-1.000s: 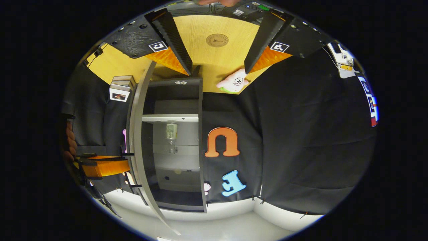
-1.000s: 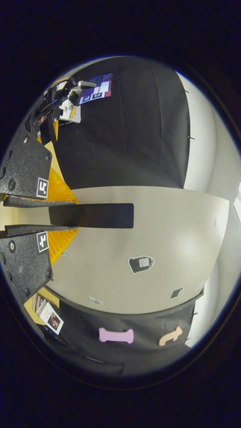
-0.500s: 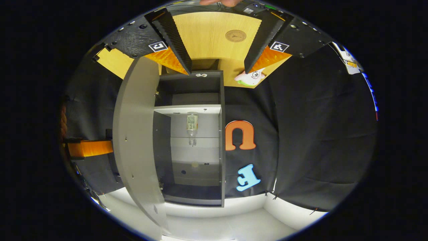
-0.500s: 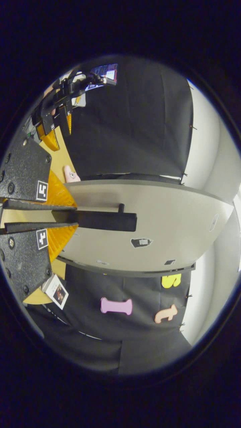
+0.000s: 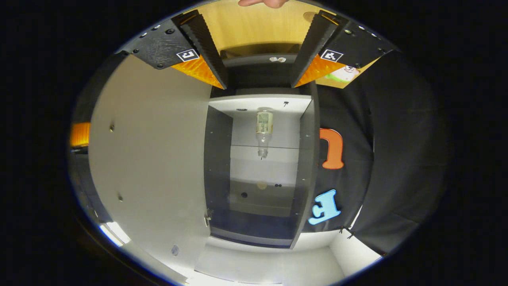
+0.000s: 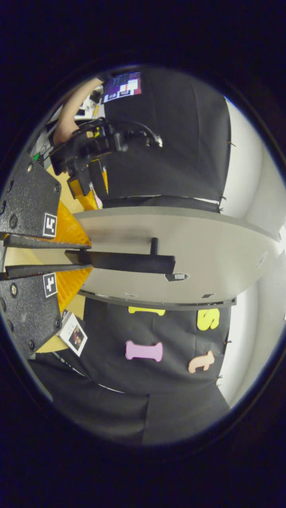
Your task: Open the cabinet door with the right hand, grasp the bottle in the cabinet with the left hand and place it on the coaster, then close the cabinet door with the right hand.
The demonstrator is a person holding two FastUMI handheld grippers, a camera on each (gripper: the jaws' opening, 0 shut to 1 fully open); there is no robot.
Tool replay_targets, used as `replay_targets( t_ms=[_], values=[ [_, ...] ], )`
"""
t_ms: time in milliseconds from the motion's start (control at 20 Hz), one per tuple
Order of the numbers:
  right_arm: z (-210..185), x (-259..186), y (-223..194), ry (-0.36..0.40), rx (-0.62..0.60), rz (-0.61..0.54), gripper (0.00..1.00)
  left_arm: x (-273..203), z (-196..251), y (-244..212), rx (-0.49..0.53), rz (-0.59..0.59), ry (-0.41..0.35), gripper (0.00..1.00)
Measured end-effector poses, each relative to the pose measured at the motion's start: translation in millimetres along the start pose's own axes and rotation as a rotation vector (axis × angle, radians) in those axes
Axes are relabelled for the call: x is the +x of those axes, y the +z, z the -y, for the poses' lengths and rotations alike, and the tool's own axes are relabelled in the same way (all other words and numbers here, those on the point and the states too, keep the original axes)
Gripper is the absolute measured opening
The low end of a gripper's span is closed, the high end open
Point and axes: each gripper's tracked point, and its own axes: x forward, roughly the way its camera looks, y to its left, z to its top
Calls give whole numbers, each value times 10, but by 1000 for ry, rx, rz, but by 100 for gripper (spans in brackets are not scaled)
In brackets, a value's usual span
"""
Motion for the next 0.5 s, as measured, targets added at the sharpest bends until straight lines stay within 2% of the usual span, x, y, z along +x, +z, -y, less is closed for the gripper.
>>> replay_targets(
  t_ms=[100, 200, 250, 350, 500],
  values=[
    [33, -37, -9, -45, -73, -7, 42, 353, -32, 59, 1, 3, 4, 95],
    [88, -19, -10, -99, -78, 9, 46, 676, -229, 25, 78, -34, 80, 95],
    [119, -40, -23, -119, -48, 6, 65, 867, -289, -4, 96, -42, 95, 95],
    [140, -53, -52, -133, 35, 3, 81, 1218, -261, -61, 106, -58, 86, 95],
    [236, -105, -97, -152, 119, -8, 91, 1626, -279, 13, 163, -47, 113, 95]
  ],
)
